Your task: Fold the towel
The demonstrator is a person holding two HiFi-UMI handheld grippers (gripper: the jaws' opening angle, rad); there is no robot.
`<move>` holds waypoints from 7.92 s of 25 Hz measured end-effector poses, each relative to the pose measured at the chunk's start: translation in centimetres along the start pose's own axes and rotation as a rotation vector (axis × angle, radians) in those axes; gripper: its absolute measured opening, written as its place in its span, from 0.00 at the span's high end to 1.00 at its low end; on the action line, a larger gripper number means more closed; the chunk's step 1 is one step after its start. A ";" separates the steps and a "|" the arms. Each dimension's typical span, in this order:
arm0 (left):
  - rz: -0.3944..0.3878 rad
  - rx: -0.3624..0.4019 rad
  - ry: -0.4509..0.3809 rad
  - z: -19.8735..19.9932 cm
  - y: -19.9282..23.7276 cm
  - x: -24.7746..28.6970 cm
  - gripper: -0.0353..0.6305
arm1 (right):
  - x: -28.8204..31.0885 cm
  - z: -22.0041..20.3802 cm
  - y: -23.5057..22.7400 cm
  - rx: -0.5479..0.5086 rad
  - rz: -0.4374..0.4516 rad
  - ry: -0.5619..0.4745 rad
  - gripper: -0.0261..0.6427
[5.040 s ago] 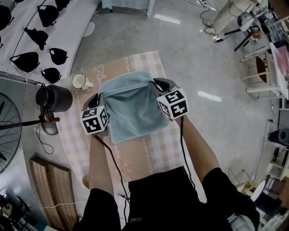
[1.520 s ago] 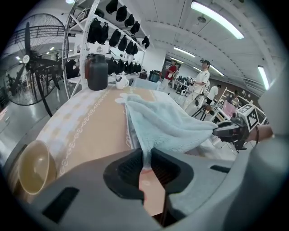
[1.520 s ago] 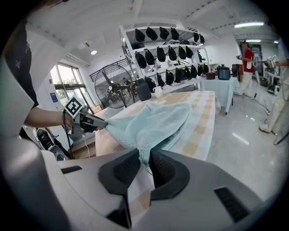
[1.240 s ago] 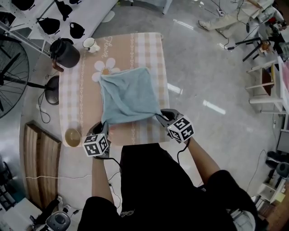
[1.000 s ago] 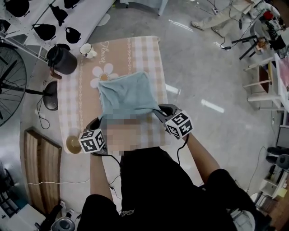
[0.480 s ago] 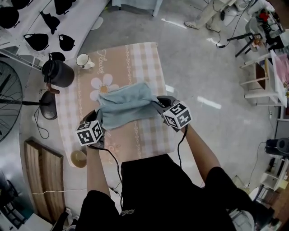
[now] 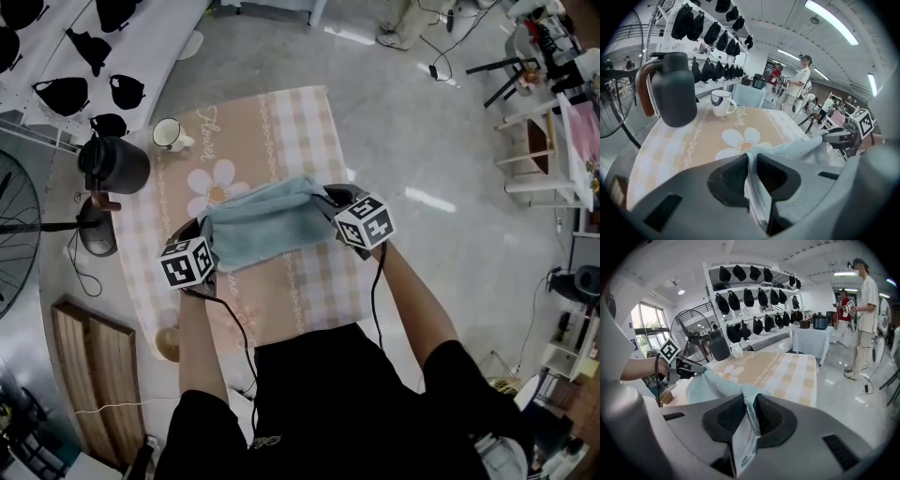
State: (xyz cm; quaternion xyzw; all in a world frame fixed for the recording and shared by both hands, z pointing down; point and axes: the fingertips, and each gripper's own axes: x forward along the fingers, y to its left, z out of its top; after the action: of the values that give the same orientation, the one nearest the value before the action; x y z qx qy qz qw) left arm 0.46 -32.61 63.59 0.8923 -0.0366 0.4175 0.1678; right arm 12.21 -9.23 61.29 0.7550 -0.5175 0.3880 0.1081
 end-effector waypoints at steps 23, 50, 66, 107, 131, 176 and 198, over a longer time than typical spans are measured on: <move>-0.055 -0.024 -0.055 0.4 1.1 0.8 0.66 | 1.9 2.4 -1.1 0.052 -0.135 -0.116 0.69; -0.238 0.154 -0.219 0.1 -24.6 -5.1 0.54 | -19.1 -0.5 -0.8 -0.069 -0.147 -0.382 0.58; -0.525 0.370 -0.277 -2.6 -62.6 -6.3 0.54 | -49.8 -12.0 -10.7 0.024 -0.340 -0.637 0.57; 0.445 -0.471 -0.383 -3.4 -30.9 -1.8 0.54 | -6.8 5.0 -2.6 -0.638 0.768 0.044 0.58; 0.592 -0.839 -0.245 -8.5 -27.8 9.7 0.55 | 6.3 -2.5 -4.4 -0.794 0.909 0.494 0.58; 0.459 -0.926 -0.331 -8.5 -29.6 4.2 0.85 | -1.0 -3.2 -2.5 -0.805 1.104 0.590 0.86; 0.428 -1.128 -0.550 -7.1 -11.7 -3.8 0.85 | 6.6 6.3 11.1 -0.856 1.082 0.519 0.66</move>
State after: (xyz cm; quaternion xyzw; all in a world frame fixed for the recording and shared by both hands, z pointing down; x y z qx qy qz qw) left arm -4.82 -19.52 61.83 0.7149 -0.4674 0.1156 0.5071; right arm 6.69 -22.29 58.97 0.1699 -0.8814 0.3173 0.3058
